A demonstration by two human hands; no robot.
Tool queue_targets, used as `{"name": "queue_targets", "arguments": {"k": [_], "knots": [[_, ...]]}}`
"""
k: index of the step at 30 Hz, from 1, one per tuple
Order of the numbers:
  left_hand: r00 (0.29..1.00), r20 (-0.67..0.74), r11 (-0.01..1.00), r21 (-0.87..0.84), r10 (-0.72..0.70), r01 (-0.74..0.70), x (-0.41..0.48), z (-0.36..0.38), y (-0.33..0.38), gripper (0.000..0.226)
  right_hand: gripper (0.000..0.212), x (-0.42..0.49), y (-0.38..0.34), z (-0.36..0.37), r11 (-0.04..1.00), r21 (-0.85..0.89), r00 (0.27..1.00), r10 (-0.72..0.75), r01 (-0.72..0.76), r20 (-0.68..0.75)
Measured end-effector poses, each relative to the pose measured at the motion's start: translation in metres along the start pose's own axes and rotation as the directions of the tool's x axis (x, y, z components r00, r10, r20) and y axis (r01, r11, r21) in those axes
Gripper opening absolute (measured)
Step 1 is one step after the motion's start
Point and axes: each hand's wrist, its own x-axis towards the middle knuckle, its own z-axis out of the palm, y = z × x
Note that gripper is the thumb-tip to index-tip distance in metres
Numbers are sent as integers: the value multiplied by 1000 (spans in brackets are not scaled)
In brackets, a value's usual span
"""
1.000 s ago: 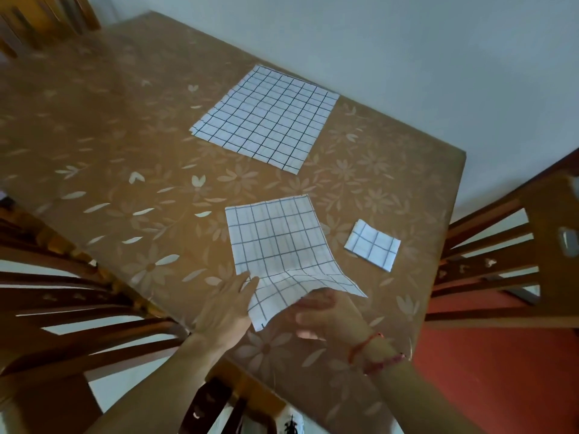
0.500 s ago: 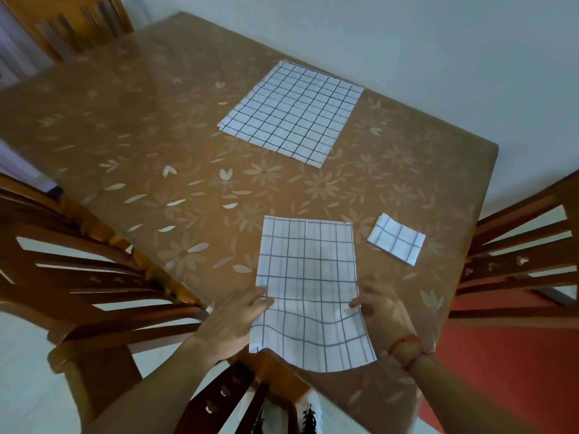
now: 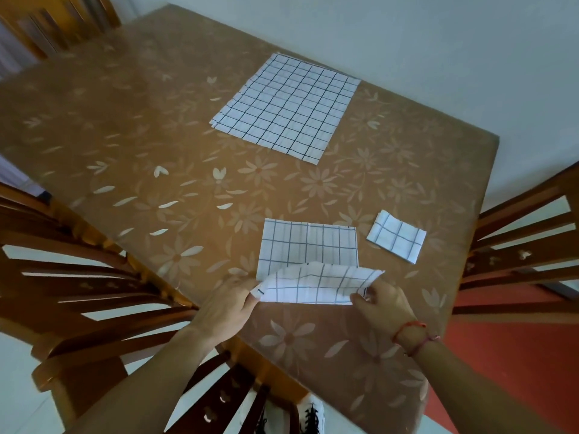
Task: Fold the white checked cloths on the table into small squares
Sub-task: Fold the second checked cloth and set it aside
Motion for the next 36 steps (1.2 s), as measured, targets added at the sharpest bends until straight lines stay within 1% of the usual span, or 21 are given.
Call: {"name": "queue_targets", "arguments": {"k": [1, 2, 3, 4, 7, 8, 9, 11, 13, 16, 19, 23, 28, 32, 34, 35, 36], "knots": [[999, -15, 999, -10, -37, 37, 6, 0, 0, 31, 24, 2, 1, 0, 1000, 15, 1000, 11, -11, -9], [996, 4, 996, -21, -84, 84, 11, -3, 3, 43, 25, 6, 4, 3, 999, 25, 999, 36, -36, -20], [993, -12, 993, -37, -115, 114, 17, -3, 4, 49, 26, 11, 8, 6, 998, 26, 999, 51, -50, -18], [991, -15, 990, -51, -133, 132, 21, -2, 2, 47, 27, 15, 6, 6, 997, 49, 998, 52, -51, -22], [987, -11, 981, -108, -163, 161, 32, -1, 2, 22, 32, 28, 6, 10, 992, 80, 995, 97, -96, -15], [982, 13, 973, -135, -188, 188, 33, -1, 3, 17, 33, 32, 7, 13, 991, 76, 993, 113, -111, -23], [978, 29, 964, -162, -207, 209, 34, 1, 2, 24, 32, 35, 7, 14, 991, 67, 992, 121, -119, -28], [972, 43, 949, -212, -231, 235, 34, 4, 0, 48, 27, 40, 9, 17, 989, 59, 990, 137, -135, -36], [971, 31, 950, -199, -239, 240, 34, 9, -2, 59, 22, 43, 10, 18, 986, 69, 987, 152, -149, -47], [973, -15, 963, -146, -229, 225, 35, 14, -4, 56, 13, 46, 10, 19, 986, 77, 987, 151, -147, -53], [974, -70, 974, -94, -215, 208, 36, 18, -5, 51, 12, 47, 10, 19, 987, 66, 987, 148, -144, -60], [982, -125, 990, -13, -141, 140, 36, 18, -2, 46, 14, 46, 8, 19, 988, 63, 985, 147, -141, -86], [987, -162, 985, 172, 11, 17, 35, 28, -8, 37, 13, 46, 8, 19, 990, 42, 985, 141, -137, -103], [981, -182, 975, 222, 67, -26, 31, 32, -12, 39, 19, 42, 6, 16, 991, 51, 982, 132, -126, -138], [972, -190, 969, 230, 140, -95, 26, 30, -4, 37, 23, 38, 3, 16, 992, 19, 974, 125, -124, -191], [967, -180, 967, 214, 181, -141, 23, 30, 2, 36, 25, 36, 1, 17, 994, -17, 968, 102, -109, -229], [964, -158, 963, 198, 216, -183, 18, 32, 10, 36, 28, 32, -2, 20, 997, -55, 963, 44, -61, -267]]}}
